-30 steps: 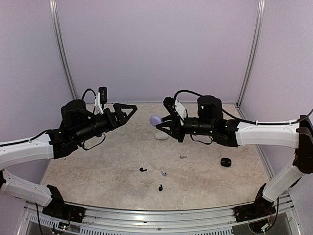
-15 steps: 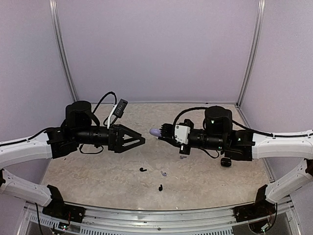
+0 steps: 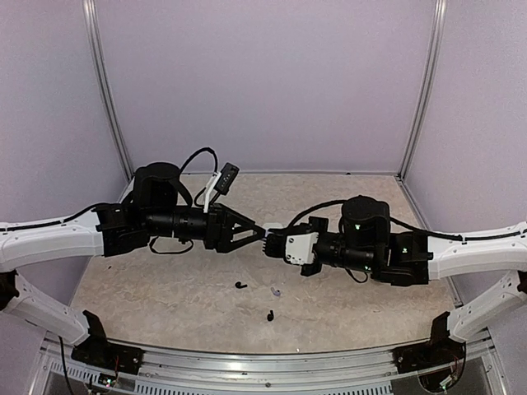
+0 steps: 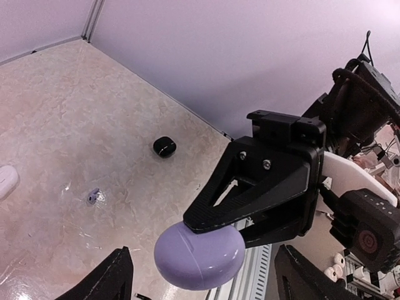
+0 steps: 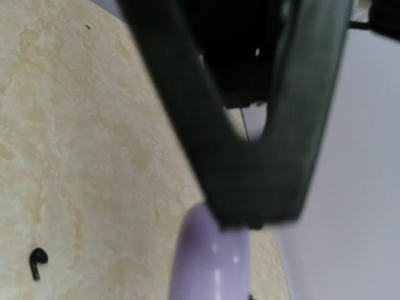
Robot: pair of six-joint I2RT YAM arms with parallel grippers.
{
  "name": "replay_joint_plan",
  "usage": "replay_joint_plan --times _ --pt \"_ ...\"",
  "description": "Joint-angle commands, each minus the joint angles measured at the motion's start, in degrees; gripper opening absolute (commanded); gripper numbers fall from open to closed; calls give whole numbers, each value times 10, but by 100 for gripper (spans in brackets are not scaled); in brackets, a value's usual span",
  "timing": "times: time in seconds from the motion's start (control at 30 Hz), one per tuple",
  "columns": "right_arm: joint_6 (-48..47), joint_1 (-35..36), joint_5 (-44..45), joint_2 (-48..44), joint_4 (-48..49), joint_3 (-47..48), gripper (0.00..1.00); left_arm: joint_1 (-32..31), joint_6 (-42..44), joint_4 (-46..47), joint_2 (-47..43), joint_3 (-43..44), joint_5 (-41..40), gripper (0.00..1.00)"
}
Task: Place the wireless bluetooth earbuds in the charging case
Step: Pass from the right arm to the left
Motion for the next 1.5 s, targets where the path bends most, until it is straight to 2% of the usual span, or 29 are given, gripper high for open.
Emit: replay_joint_plan --times 0.0,0.33,0.6,0.87,1.2,1.3,1.4,1.47 --pt "-7 10 20 -14 -7 -8 10 -6 18 -26 17 29 -22 77" --pt "-9 11 37 -16 -10 -12 10 -22 21 -36 50 53 -13 70" --pt "-10 12 43 -23 -6 -16 10 -27 15 -36 70 62 -8 61" --pt "-10 13 45 -22 -3 -15 10 -29 11 -31 76 58 -17 63" --pt "-7 13 43 -23 -3 -17 11 -28 10 5 61 35 -29 49" --pt "4 14 44 -28 -1 -19 18 -26 20 10 46 21 -41 45" --pt "17 14 43 -34 -3 -22 38 -19 30 14 30 9 -42 43" --pt "24 13 40 -41 -4 -26 46 -14 37 15 21 2 -42 41"
